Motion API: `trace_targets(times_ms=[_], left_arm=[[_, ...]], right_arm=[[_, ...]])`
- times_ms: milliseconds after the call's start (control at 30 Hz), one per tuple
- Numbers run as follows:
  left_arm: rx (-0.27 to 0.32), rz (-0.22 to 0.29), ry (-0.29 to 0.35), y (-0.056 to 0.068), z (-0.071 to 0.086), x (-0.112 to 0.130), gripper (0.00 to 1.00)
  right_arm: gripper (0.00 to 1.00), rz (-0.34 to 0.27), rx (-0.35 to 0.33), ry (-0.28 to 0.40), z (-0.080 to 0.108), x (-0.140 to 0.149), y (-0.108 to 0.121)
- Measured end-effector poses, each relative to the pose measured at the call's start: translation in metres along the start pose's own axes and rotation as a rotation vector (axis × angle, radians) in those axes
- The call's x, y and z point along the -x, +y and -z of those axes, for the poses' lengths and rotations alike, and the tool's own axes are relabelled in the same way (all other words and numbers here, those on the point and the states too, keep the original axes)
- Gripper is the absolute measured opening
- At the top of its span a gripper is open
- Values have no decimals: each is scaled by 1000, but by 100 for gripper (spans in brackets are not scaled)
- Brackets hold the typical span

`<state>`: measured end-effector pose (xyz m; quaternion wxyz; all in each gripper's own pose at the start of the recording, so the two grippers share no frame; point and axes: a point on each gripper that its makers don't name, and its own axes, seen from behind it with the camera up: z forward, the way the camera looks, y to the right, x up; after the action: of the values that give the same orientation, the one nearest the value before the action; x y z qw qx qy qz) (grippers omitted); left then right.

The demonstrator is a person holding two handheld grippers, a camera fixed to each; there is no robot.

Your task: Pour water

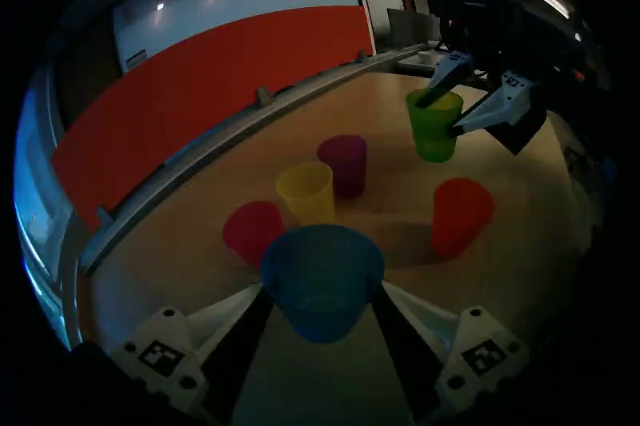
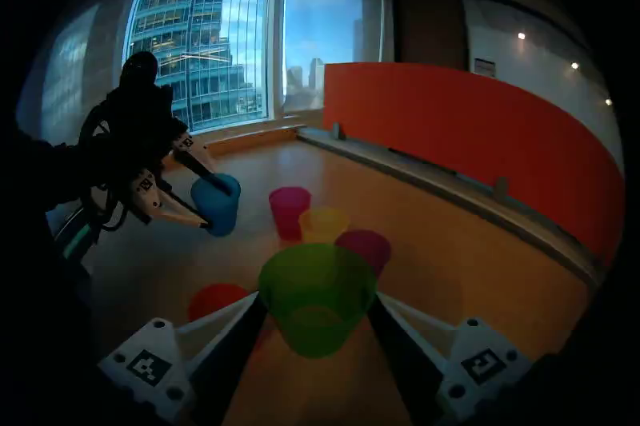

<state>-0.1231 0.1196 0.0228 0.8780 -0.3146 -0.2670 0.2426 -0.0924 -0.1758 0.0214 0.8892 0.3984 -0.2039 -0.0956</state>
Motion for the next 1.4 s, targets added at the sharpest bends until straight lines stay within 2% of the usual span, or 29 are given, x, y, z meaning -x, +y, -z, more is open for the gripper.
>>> trace_targets(times_ms=[200,467,800,1400], left_arm=[[20,8,-41,2,-7,9,83],[36,-11,-93,6,-14,23,83],[68,-14,-142,12,-21,38,83],[70,14,-128,12,-29,45,83]], right_arm=[[89,0,-4,-40,-4,14,2],[90,-11,-20,-91,-10,30,0],[90,20,-23,-146,-16,47,1],[90,24,-28,-164,-25,55,-1]])
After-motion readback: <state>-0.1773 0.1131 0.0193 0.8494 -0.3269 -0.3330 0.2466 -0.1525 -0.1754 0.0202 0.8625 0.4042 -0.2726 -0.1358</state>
